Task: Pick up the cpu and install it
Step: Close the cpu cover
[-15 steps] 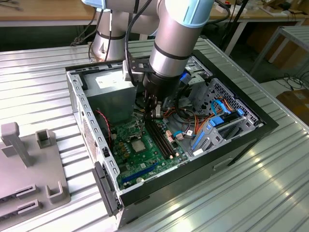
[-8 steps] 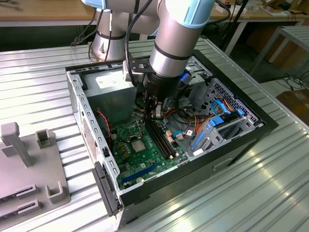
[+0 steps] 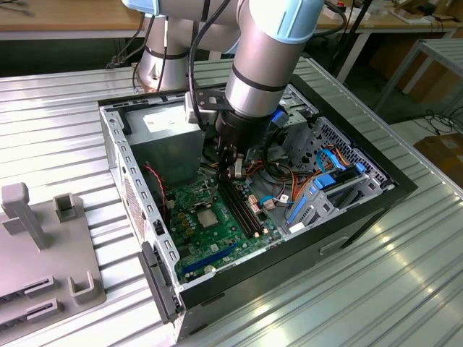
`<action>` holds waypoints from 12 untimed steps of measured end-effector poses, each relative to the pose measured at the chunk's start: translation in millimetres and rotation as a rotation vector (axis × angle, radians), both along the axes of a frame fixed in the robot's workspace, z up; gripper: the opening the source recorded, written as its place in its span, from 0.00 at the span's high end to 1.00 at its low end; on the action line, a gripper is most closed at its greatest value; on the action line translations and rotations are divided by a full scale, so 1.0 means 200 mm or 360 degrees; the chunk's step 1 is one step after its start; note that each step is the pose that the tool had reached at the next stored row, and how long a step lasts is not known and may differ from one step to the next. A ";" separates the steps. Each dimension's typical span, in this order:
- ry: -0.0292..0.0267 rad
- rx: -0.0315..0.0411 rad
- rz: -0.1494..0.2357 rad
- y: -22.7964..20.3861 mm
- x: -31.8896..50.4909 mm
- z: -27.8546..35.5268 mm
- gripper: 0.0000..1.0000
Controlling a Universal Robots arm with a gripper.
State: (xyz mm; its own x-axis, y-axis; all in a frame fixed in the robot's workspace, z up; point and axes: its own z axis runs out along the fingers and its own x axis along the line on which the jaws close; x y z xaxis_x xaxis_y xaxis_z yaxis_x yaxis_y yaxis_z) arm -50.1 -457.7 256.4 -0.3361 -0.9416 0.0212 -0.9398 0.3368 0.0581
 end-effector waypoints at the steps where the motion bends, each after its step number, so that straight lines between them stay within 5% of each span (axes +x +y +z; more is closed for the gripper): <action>1: 0.00000 0.0000 0.0000 -0.002 0.000 0.000 0.89; 12: 0.00000 0.0000 0.0000 -0.033 0.000 0.000 0.89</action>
